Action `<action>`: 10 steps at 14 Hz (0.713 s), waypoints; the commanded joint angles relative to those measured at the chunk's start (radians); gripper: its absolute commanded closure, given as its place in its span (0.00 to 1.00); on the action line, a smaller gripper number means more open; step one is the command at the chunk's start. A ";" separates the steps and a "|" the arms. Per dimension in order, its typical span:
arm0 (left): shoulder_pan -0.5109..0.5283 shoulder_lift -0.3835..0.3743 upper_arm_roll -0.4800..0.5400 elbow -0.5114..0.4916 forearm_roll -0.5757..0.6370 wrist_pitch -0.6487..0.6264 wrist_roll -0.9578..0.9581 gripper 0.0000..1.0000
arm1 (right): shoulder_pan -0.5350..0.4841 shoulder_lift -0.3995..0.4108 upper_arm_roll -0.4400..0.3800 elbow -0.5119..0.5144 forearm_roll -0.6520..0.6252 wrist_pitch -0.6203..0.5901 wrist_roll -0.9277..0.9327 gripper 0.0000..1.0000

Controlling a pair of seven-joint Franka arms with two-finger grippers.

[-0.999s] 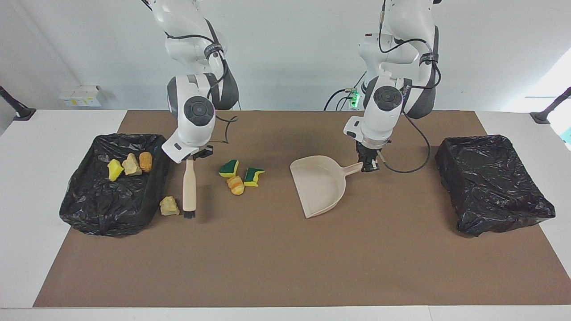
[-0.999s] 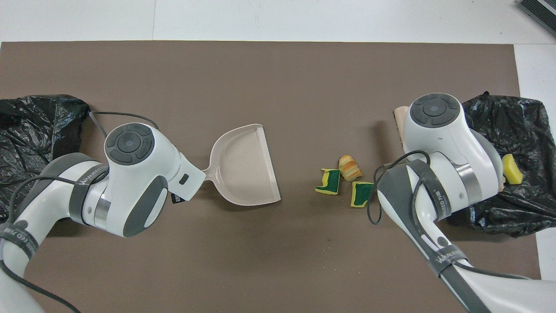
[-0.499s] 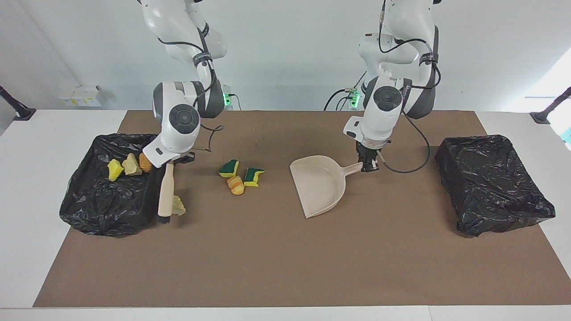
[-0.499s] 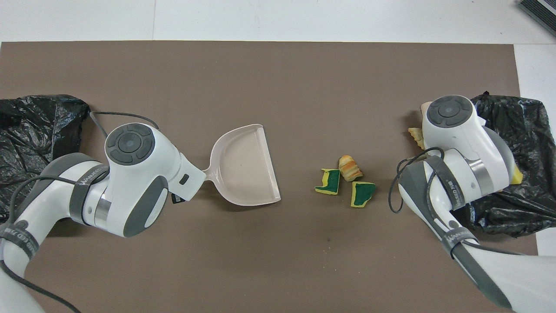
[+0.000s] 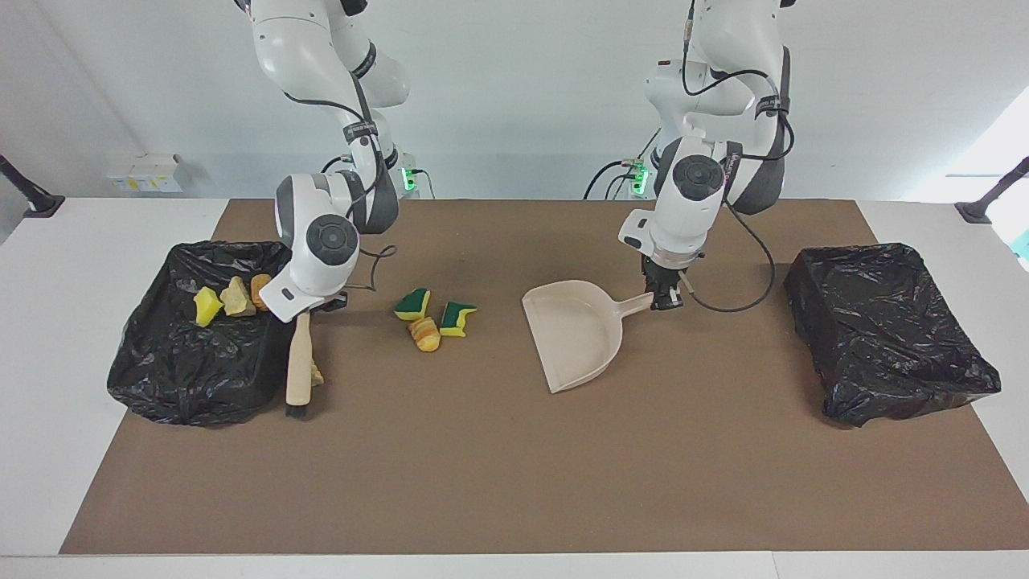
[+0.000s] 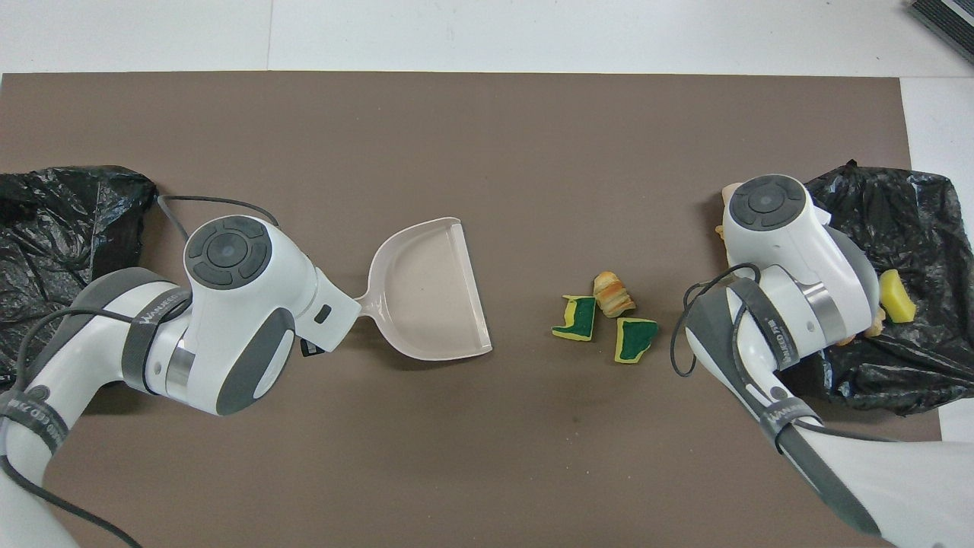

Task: Sweep and dump trash in bin

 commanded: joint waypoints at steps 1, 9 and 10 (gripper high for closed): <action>-0.008 -0.014 0.001 -0.029 0.017 0.023 0.001 1.00 | -0.001 -0.034 0.006 -0.049 0.171 0.003 -0.123 1.00; -0.008 -0.018 0.001 -0.037 0.017 0.028 0.001 1.00 | 0.075 -0.071 0.017 0.070 0.329 -0.173 -0.059 1.00; -0.008 -0.018 0.001 -0.037 0.017 0.026 0.001 1.00 | 0.077 -0.071 0.011 0.078 0.298 -0.184 -0.057 1.00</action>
